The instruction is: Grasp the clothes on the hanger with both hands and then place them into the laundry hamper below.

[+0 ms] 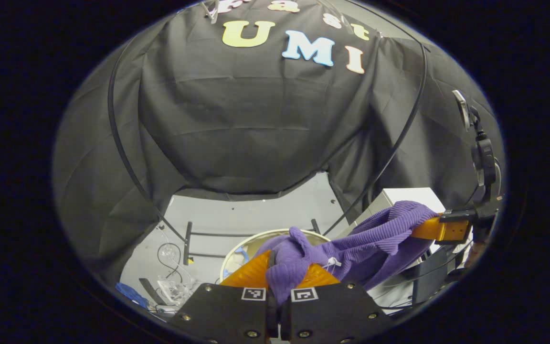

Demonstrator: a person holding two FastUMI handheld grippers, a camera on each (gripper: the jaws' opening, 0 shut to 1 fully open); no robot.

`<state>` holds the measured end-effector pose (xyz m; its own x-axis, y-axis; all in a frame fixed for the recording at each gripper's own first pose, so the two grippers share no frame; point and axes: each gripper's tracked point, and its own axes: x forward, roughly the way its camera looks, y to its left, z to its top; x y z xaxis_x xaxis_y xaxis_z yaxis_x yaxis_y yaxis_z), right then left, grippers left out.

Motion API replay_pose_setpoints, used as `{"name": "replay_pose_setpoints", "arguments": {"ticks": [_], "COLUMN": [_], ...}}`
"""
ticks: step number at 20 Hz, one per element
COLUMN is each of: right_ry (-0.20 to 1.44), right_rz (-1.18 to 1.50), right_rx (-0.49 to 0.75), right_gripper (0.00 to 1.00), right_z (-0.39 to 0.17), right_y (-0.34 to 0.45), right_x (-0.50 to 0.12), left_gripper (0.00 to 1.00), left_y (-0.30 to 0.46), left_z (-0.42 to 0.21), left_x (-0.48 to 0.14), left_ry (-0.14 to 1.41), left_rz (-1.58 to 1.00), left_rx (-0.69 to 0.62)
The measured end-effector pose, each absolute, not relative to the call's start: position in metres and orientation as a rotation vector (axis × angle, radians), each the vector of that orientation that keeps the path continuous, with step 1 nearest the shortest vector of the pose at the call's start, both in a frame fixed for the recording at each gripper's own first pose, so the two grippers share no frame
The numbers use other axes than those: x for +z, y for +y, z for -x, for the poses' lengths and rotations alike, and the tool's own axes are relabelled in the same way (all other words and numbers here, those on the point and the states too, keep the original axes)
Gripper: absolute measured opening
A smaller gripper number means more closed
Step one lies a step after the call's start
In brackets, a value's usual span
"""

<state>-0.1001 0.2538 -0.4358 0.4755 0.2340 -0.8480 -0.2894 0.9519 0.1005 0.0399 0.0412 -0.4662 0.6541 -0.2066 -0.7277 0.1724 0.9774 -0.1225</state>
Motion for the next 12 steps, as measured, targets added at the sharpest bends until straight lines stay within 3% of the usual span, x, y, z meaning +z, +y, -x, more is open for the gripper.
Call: {"name": "replay_pose_setpoints", "arguments": {"ticks": [12], "right_ry": [1.058], "right_rz": [0.021], "right_rx": [0.277], "right_gripper": [0.03], "right_z": [0.117], "right_y": [0.237], "right_x": [-0.429], "left_gripper": [0.04], "left_y": [0.036], "left_z": [-0.030], "left_x": [-0.466], "left_ry": [0.839], "left_rz": [0.069], "left_rx": [-0.219]}}
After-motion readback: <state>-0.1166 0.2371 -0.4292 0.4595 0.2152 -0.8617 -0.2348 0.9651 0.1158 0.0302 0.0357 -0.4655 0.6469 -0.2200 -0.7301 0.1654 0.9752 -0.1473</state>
